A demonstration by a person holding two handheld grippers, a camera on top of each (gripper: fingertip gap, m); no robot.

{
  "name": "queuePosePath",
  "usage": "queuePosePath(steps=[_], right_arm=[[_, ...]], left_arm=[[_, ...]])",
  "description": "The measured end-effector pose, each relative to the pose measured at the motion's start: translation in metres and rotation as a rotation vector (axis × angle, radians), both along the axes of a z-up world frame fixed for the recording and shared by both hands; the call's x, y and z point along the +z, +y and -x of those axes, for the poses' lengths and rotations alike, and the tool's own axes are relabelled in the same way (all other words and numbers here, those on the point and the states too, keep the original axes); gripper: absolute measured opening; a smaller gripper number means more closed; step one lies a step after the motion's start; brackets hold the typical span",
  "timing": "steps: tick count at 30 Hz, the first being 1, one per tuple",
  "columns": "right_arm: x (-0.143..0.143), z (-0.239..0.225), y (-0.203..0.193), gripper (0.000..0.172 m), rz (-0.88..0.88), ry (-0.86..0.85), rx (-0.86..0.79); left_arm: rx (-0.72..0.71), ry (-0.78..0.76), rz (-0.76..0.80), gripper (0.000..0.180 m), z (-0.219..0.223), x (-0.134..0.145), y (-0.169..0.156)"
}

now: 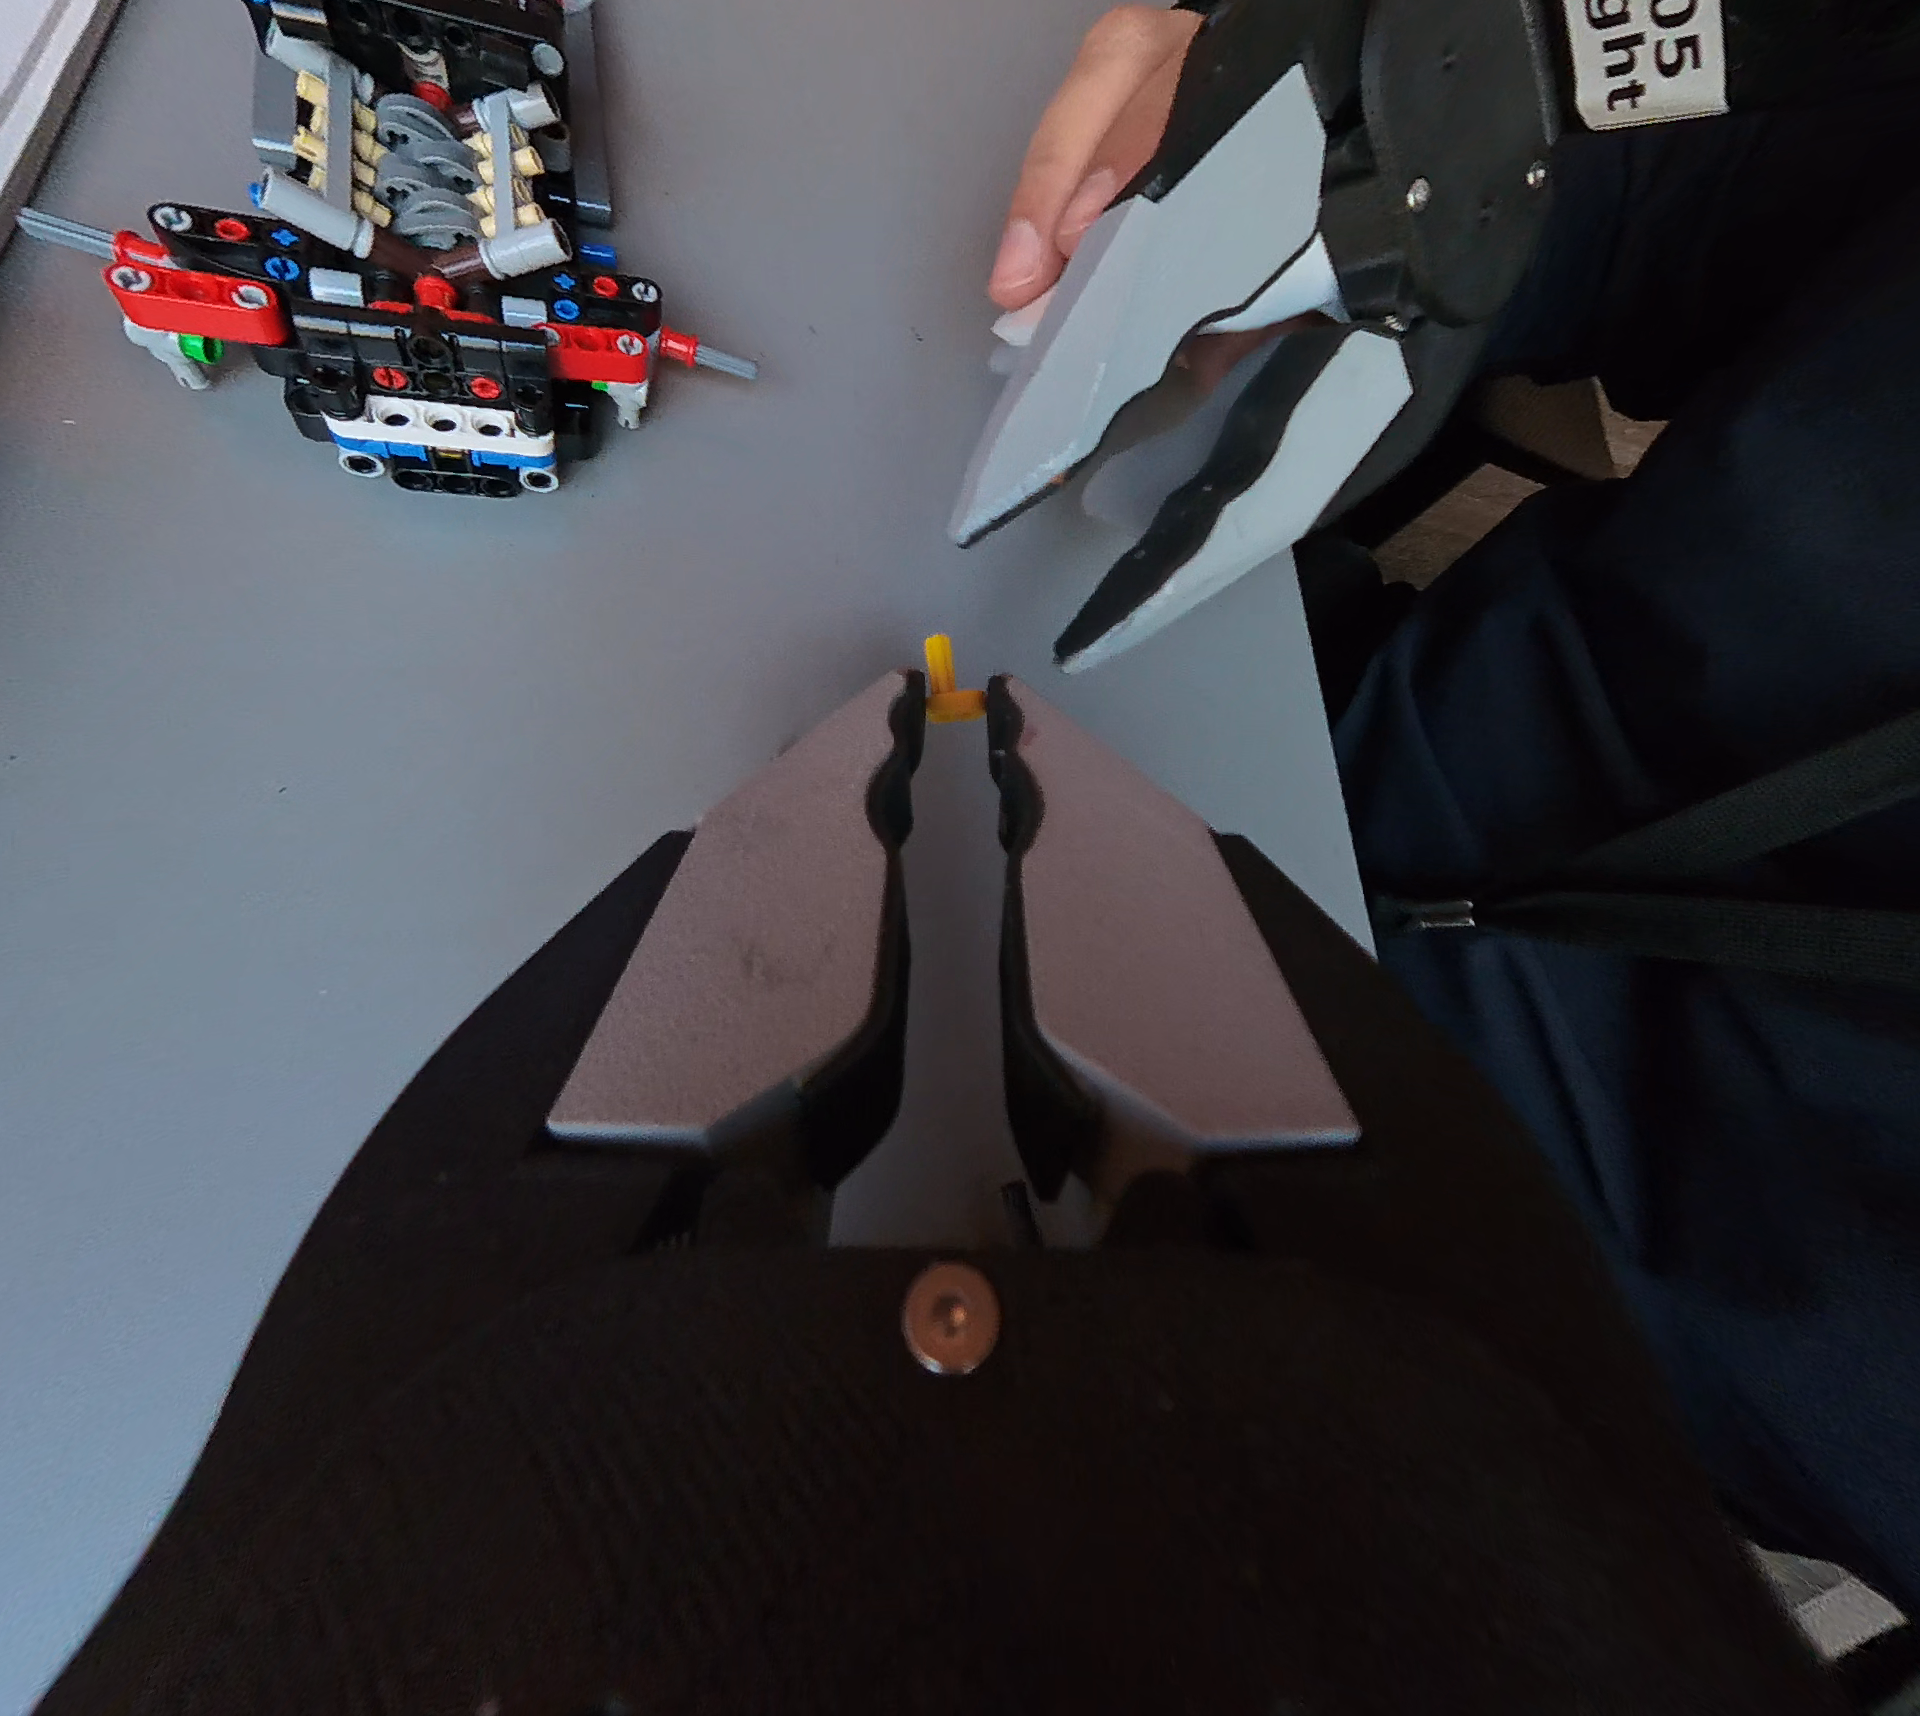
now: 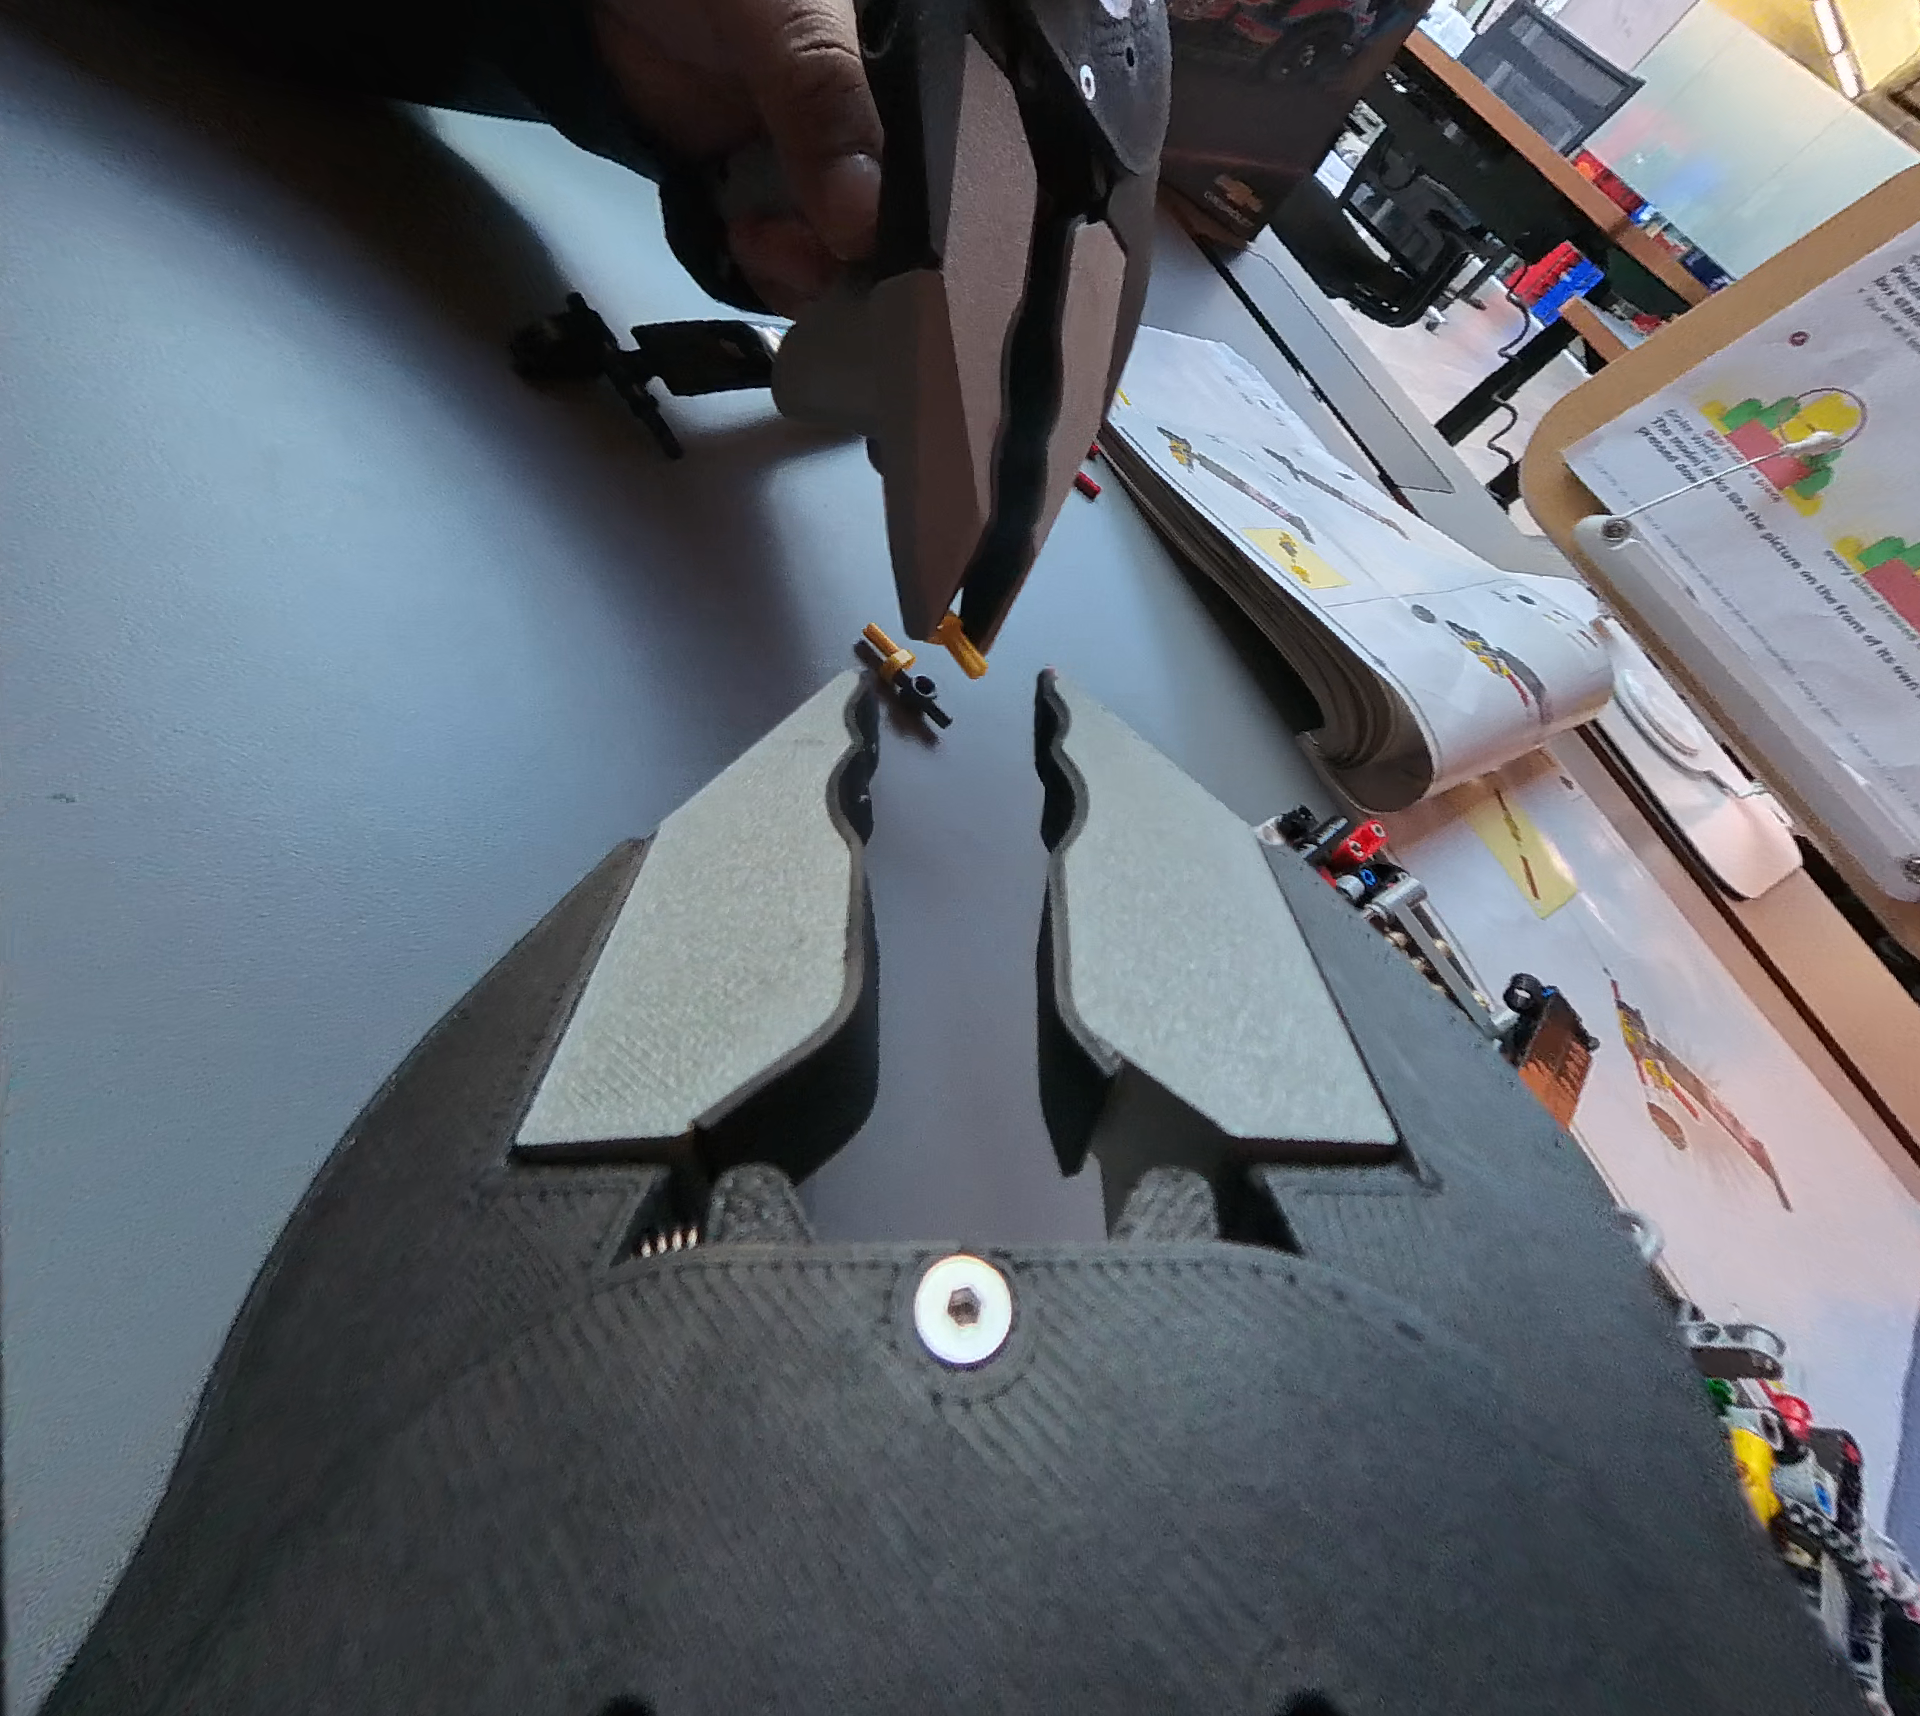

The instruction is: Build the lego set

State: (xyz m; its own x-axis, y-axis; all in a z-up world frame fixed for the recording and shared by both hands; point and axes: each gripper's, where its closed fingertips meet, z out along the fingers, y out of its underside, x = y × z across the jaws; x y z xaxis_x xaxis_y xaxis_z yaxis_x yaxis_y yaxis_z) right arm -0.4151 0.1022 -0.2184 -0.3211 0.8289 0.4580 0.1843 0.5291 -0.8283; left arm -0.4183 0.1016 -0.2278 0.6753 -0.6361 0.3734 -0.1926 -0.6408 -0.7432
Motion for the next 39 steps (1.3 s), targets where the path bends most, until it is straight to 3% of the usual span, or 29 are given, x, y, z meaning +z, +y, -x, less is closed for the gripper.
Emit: queuePosePath(steps=[4, 8, 16, 24, 29, 34, 39], right_arm=[[0.003, 0.003, 0.004, 0.026, 0.016, 0.002, 0.010], [0.006, 0.016, 0.011, 0.017, -0.090, 0.023, 0.044], [0.002, 0.040, 0.021, 0.013, -0.077, 0.001, 0.125], [0.002, 0.032, 0.013, 0.013, -0.077, 0.001, 0.185], [-0.004, 0.027, 0.006, 0.013, -0.111, -0.018, 0.223], [-0.008, 0.028, 0.001, 0.001, -0.181, -0.010, 0.227], [-0.012, 0.031, 0.002, 0.001, -0.239, -0.005, 0.203]], left_arm=[[-0.009, -0.027, 0.027, 0.009, -0.003, -0.001, -0.003], [0.013, -0.036, 0.038, 0.009, 0.001, -0.001, -0.002], [0.147, -0.102, 0.108, 0.009, 0.033, -0.005, 0.007], [0.074, 0.046, -0.021, 0.008, 0.017, -0.005, 0.007], [0.078, 0.002, 0.002, 0.009, 0.015, -0.003, 0.007], [0.058, -0.122, 0.063, 0.009, 0.010, 0.005, 0.001], [0.076, -0.119, 0.074, 0.009, 0.013, 0.003, 0.002]])
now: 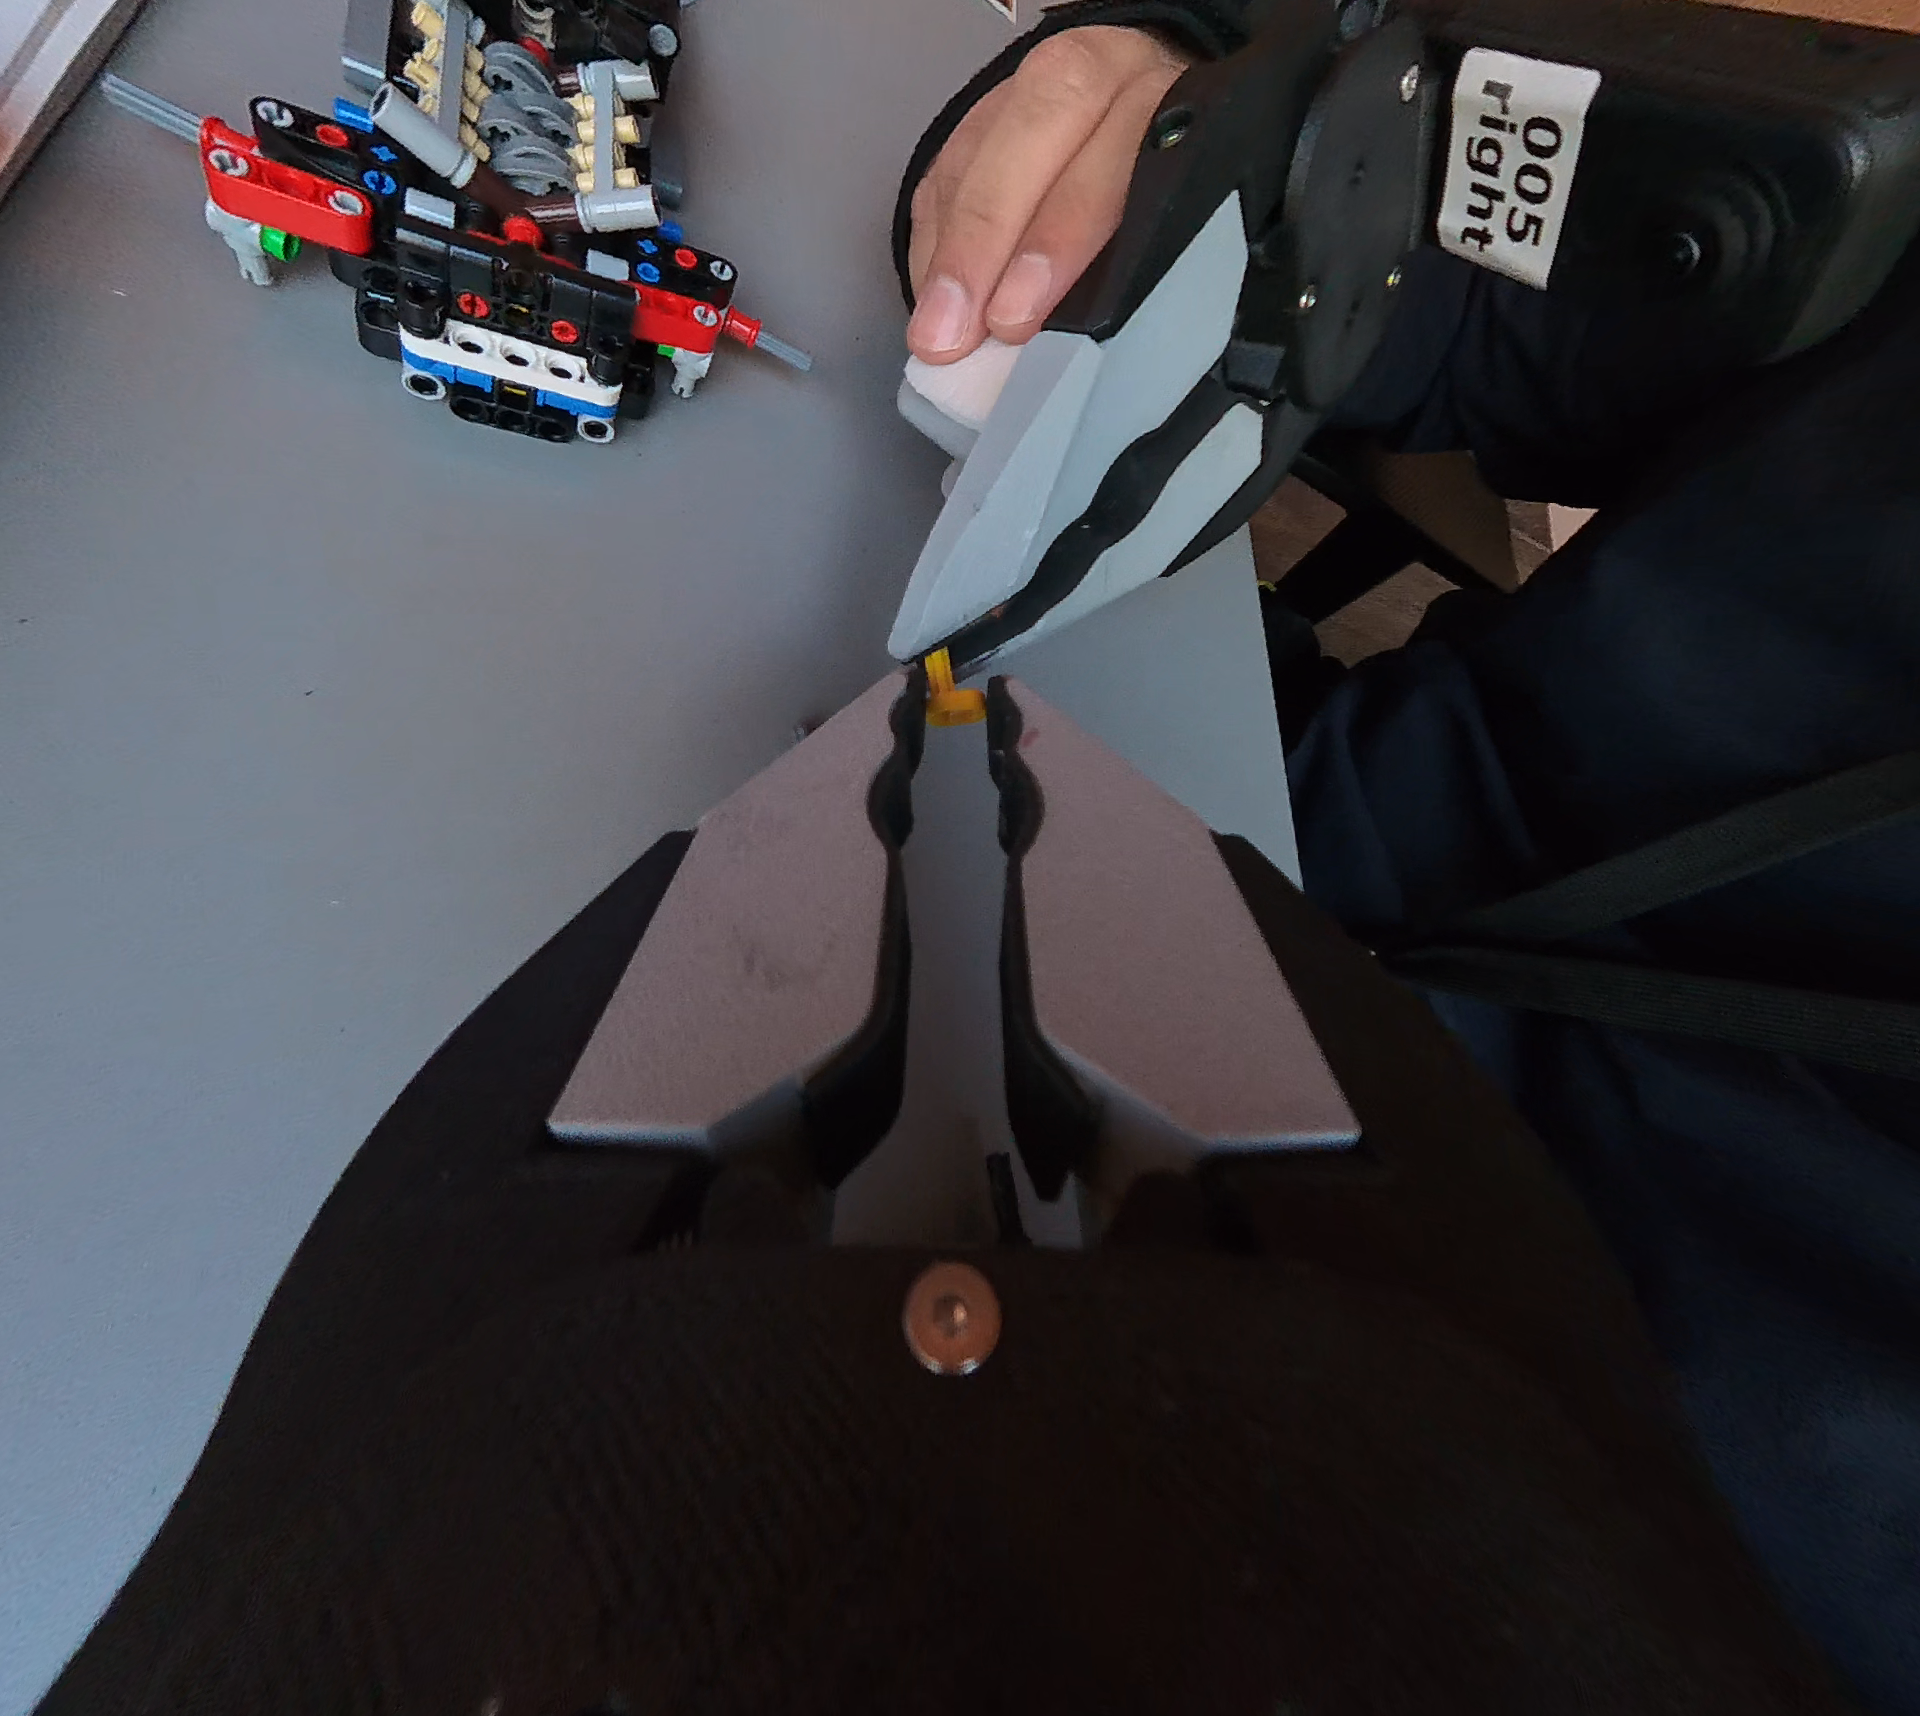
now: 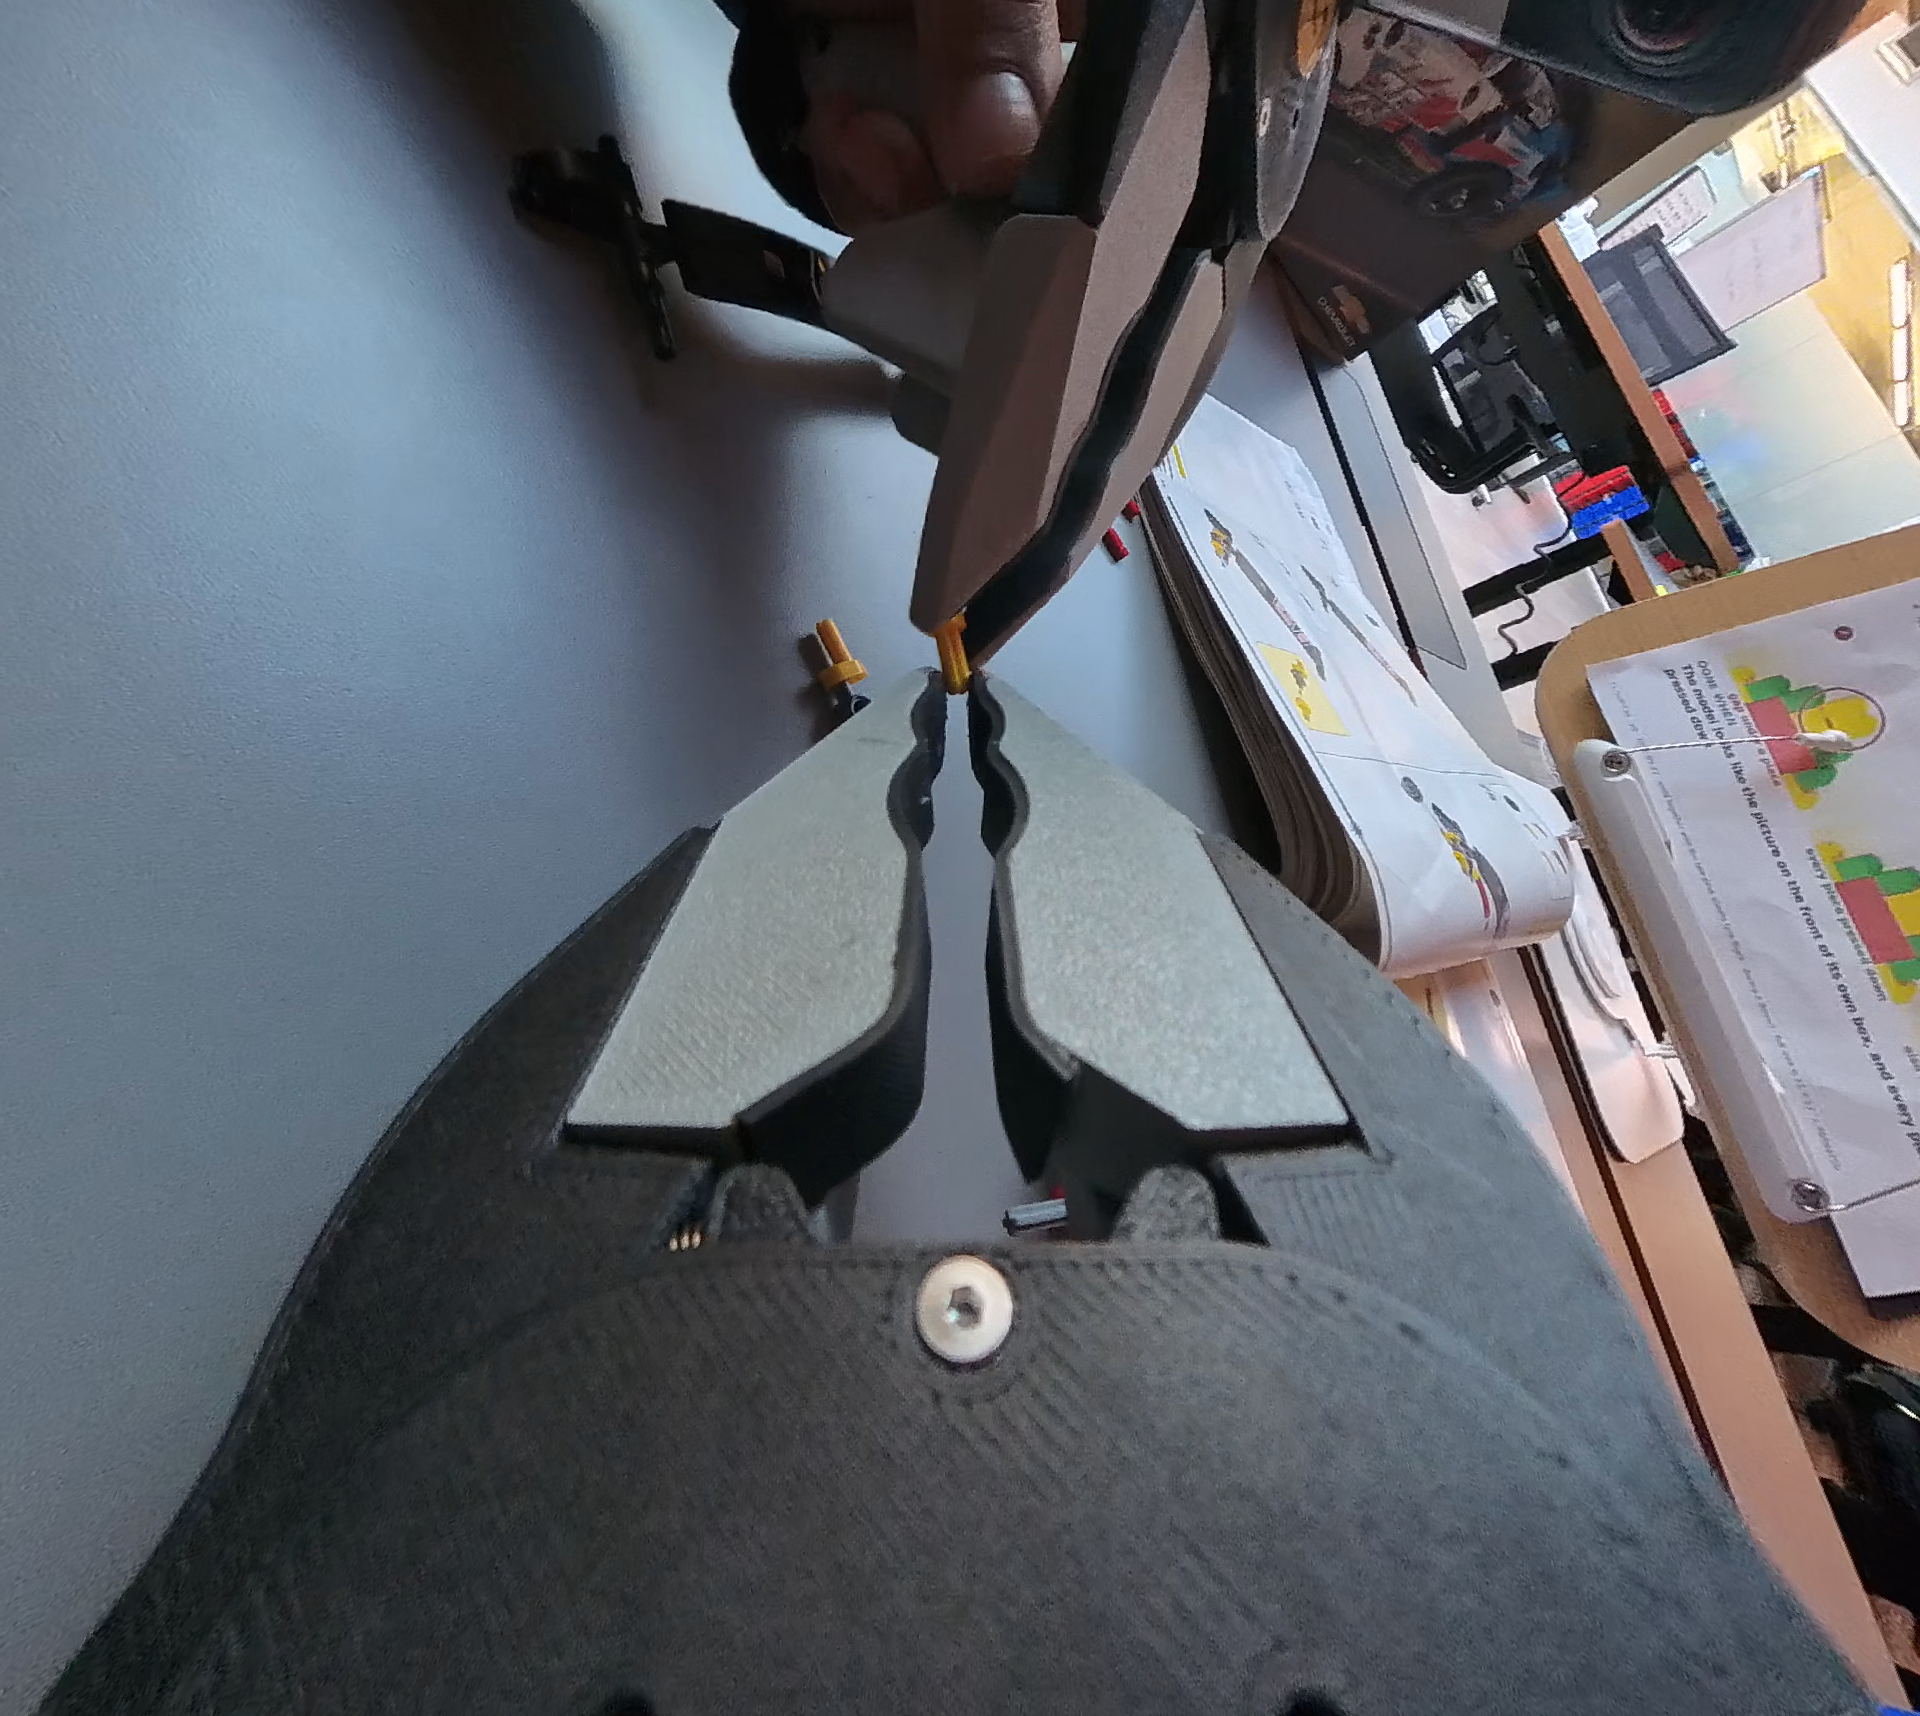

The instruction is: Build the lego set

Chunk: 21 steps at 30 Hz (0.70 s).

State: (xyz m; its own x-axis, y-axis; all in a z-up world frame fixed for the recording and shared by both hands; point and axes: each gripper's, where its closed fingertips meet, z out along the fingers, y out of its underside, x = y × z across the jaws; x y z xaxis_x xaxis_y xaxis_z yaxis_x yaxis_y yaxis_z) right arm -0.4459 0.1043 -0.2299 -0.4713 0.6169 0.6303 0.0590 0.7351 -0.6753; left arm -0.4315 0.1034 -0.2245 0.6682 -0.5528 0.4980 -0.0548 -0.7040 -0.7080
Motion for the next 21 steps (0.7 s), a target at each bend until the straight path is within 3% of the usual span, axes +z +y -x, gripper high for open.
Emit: queuePosePath(steps=[7, 11, 17, 21], right_arm=[[0.005, 0.001, 0.005, 0.001, 0.126, -0.033, -0.006], [0.003, 0.003, 0.017, 0.001, 0.180, -0.068, -0.053], [-0.009, 0.007, 0.035, 0.001, 0.400, -0.259, -0.142], [0.002, 0.001, 0.033, 0.002, 0.673, -0.356, -0.097]], left_arm=[[0.011, -0.086, 0.015, 0.009, 0.003, 0.003, 0.003], [0.038, -0.041, 0.030, 0.021, 0.013, -0.004, 0.005], [-0.008, 0.201, 0.089, 0.028, 0.023, -0.030, -0.006], [-0.054, 0.329, 0.092, 0.023, 0.019, -0.044, -0.012]])
